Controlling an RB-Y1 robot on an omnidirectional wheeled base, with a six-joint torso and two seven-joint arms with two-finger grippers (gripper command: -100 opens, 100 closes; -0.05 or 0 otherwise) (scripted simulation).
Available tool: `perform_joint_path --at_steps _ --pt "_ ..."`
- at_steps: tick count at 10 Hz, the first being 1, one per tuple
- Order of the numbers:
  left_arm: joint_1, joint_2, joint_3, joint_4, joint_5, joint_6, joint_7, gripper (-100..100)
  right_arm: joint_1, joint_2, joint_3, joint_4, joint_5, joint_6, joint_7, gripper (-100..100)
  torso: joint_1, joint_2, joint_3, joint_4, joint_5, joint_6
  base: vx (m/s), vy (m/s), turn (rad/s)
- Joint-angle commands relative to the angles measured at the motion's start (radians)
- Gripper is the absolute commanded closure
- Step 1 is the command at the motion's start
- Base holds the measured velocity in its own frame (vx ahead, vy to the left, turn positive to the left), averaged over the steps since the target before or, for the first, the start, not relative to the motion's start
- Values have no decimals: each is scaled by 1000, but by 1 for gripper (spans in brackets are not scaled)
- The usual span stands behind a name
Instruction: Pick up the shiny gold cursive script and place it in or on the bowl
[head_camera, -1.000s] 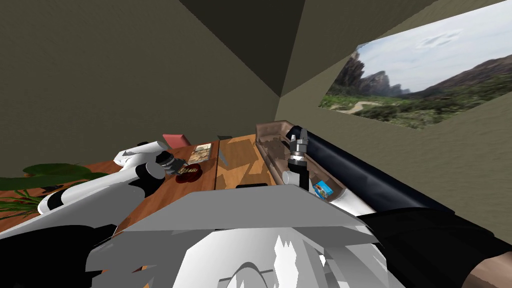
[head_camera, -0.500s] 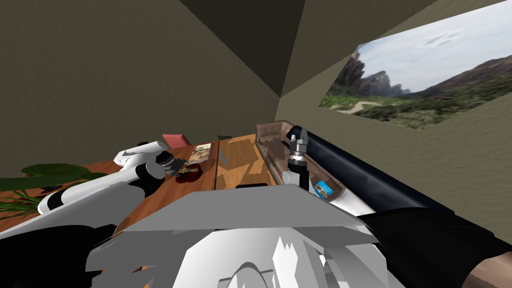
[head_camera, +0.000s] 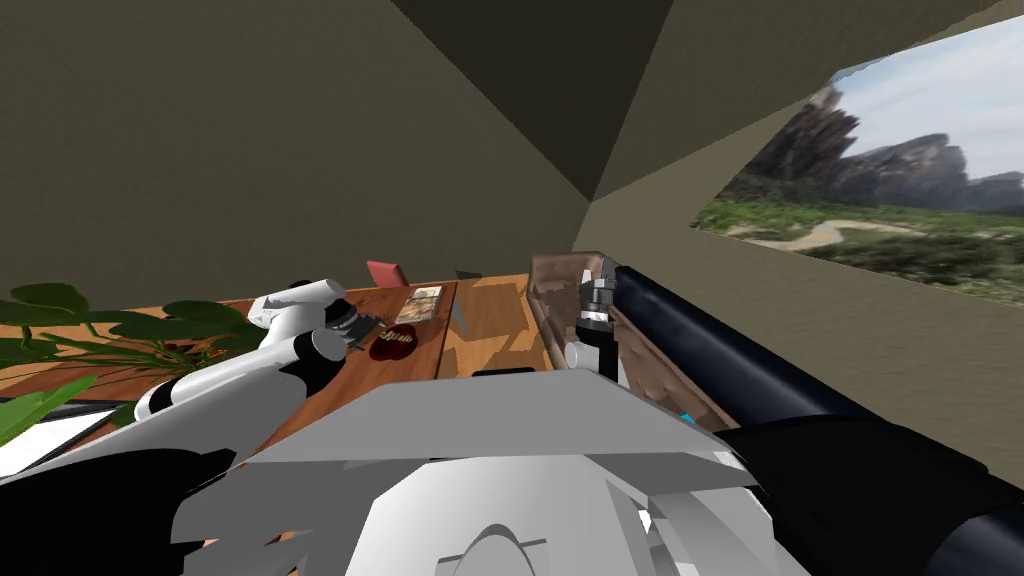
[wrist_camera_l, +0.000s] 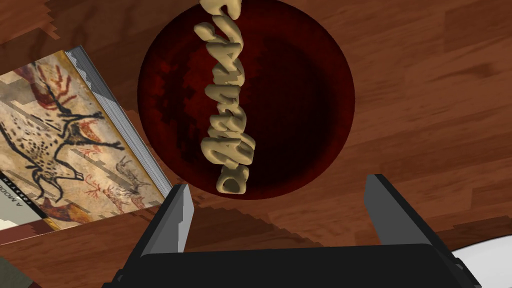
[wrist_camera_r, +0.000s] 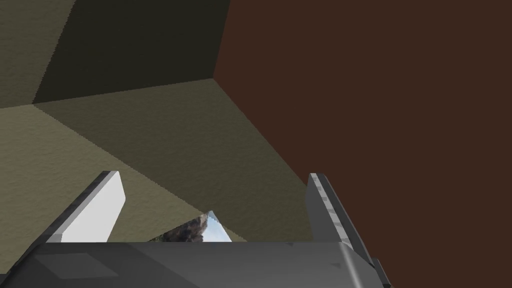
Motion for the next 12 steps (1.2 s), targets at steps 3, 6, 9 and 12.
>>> perform_joint_path --at_steps 3,6,9,12 --pt "4 -39 2 -68 -18 52 -95 -100 0 0 0 0 0 0 0 0 0 -2 -1 -1 0 0 185 -28 327" --pt "15 -79 5 -153 -32 103 -143 -100 -1 0 0 0 0 0 0 0 3 12 7 3 1 1 51 -20 122" --pt "26 -119 9 -251 -47 155 -226 -100 0 0 0 0 0 0 0 0 -3 -2 -1 0 0 0 218 -78 405" --pt "38 -159 12 -314 -62 207 -303 -100 0 0 0 0 0 0 0 0 1 2 1 0 1 0 146 -42 324"
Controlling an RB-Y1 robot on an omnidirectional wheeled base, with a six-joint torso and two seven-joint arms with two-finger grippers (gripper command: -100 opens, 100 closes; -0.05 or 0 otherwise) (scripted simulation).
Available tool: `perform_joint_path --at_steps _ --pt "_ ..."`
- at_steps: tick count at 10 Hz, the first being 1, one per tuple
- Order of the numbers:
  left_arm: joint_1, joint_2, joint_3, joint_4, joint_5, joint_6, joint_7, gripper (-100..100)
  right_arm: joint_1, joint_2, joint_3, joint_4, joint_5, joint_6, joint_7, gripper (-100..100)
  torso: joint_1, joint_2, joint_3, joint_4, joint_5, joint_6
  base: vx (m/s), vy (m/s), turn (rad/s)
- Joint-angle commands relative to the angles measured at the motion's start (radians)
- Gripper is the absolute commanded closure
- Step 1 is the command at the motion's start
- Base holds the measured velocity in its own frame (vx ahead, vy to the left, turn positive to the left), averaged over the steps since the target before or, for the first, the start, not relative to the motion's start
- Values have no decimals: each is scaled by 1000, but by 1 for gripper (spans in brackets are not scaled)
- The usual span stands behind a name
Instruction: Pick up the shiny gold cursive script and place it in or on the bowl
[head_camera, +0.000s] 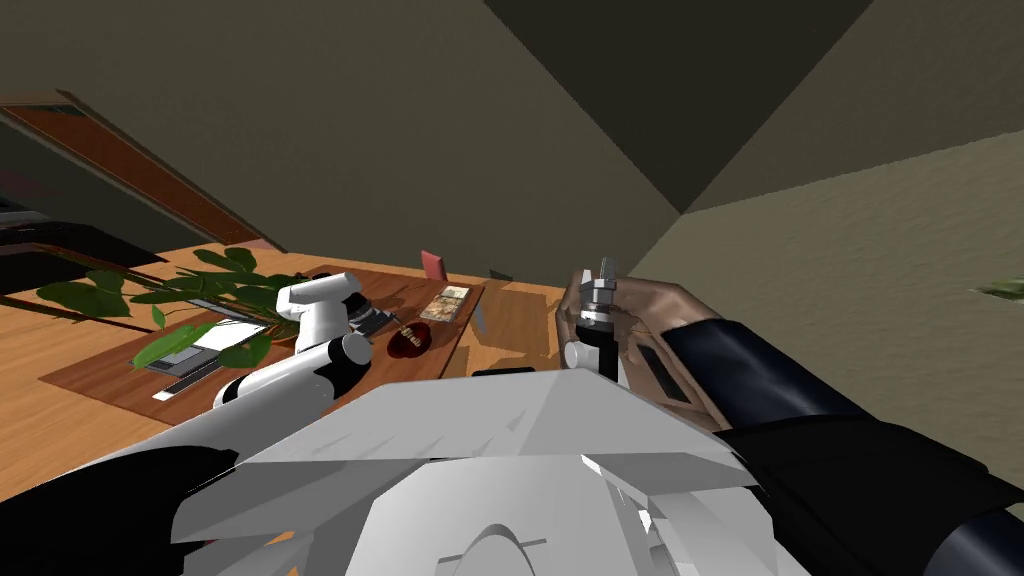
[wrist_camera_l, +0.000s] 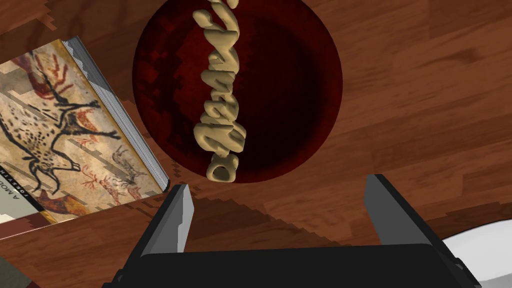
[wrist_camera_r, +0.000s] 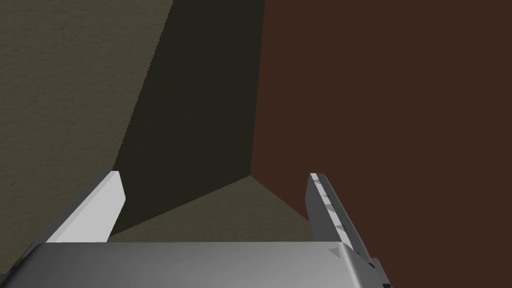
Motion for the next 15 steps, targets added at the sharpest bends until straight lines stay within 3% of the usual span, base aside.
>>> perform_joint_path --at_steps 1,2,3,5,6,8,9,11,12,13,15 --pt "6 -9 1 -50 -2 16 -25 -100 0 0 0 0 0 0 0 0 0 0 0 0 0 0 97 -42 116" --pt "6 -9 1 -69 -2 16 -25 -100 0 0 0 0 0 0 0 0 1 3 2 1 0 2 12 -20 -51" --pt "17 -48 5 -103 -16 64 -75 -100 -1 0 0 0 0 0 0 0 2 8 4 2 0 2 111 -72 340" --pt "17 -48 5 -155 -16 68 -96 -100 0 0 0 0 0 0 0 0 -2 3 2 1 0 0 119 -79 286" --pt "28 -88 8 -186 -31 112 -143 -100 0 0 0 0 0 0 0 0 0 4 2 1 0 2 155 -132 393" --pt "28 -88 8 -242 -31 119 -167 -100 0 0 0 0 0 0 0 0 -4 0 0 0 -1 1 137 -92 239" --pt "39 -128 11 -275 -46 167 -210 -100 0 0 0 0 0 0 0 0 0 3 1 0 0 2 176 -85 303" --pt "39 -128 11 -329 -46 171 -238 -100 0 0 0 0 0 0 0 0 -1 0 0 0 0 1 97 -89 294" --pt "50 -168 15 -370 -60 221 -279 -100 -1 0 0 0 0 0 0 0 1 5 2 1 0 2 108 -128 320" --pt "50 -168 15 -403 -60 222 -307 -100 0 0 0 0 0 0 0 0 -2 3 2 1 0 1 136 -137 451" --pt "50 -165 15 -402 -59 221 -303 -100 -1 0 0 0 0 0 0 0 1 3 2 1 0 2 48 -51 68"
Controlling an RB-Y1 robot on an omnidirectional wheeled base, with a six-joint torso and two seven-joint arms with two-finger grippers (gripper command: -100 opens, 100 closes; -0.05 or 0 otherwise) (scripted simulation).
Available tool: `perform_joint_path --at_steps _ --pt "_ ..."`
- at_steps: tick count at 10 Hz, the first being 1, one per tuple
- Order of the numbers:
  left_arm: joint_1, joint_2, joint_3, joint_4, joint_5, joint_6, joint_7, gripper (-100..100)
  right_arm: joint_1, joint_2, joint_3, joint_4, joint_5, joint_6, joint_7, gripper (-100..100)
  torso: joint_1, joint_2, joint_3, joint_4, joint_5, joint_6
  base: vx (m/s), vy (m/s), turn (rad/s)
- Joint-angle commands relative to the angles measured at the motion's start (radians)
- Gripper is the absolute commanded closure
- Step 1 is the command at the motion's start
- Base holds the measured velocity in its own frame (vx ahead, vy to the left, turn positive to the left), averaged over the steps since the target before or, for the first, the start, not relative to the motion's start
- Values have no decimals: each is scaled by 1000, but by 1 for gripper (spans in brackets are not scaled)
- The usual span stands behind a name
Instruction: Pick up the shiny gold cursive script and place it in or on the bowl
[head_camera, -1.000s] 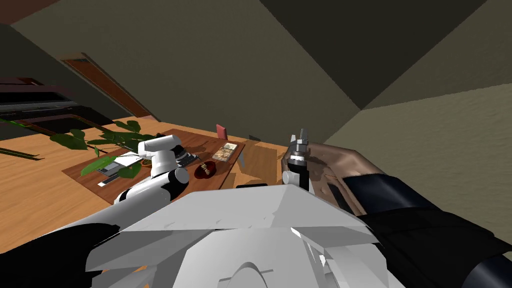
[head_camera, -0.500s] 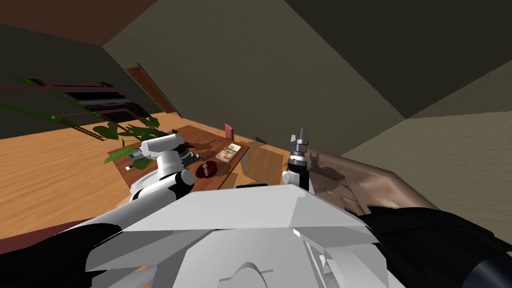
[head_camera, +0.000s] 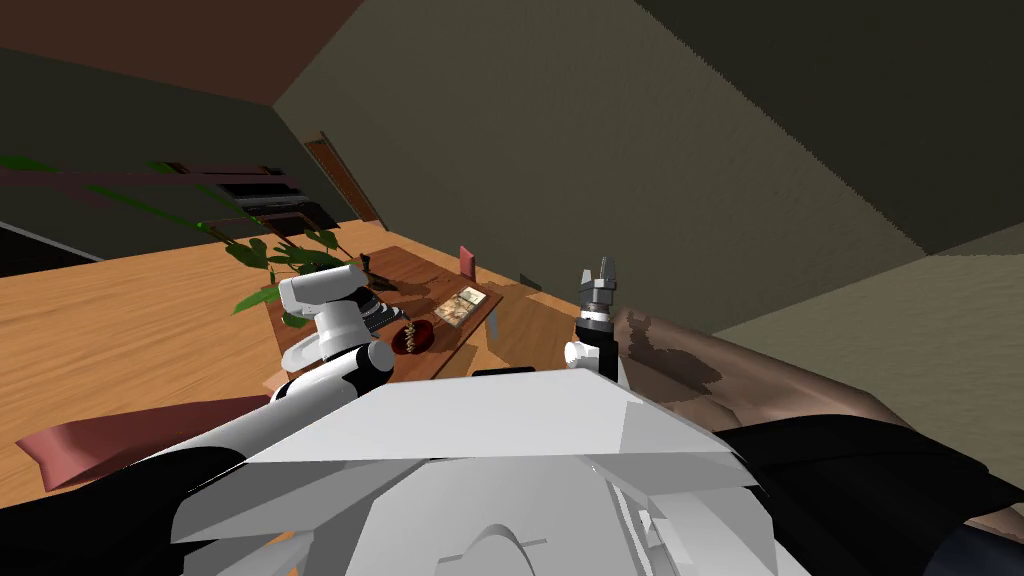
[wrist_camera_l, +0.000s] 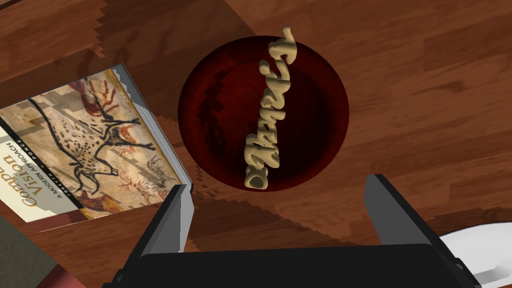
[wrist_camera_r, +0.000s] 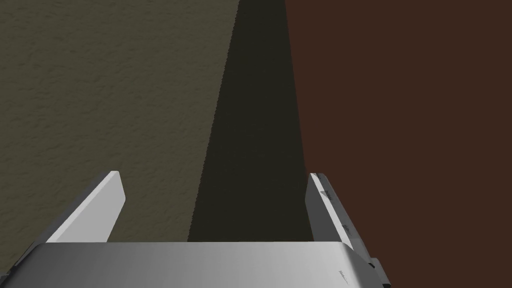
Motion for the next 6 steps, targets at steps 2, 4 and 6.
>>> perform_joint_path --at_steps 2,4,6 --pt "0 0 0 0 0 0 0 0 0 0 0 0 0 0 0 0 2 2 1 0 0 0 3 -3 0" --pt "0 0 0 0 0 0 0 0 0 0 0 0 0 0 0 0 3 3 2 1 1 0 0 0 0" --pt "0 0 0 0 0 0 0 0 0 0 0 0 0 0 0 0 3 3 2 1 1 0 0 0 0"
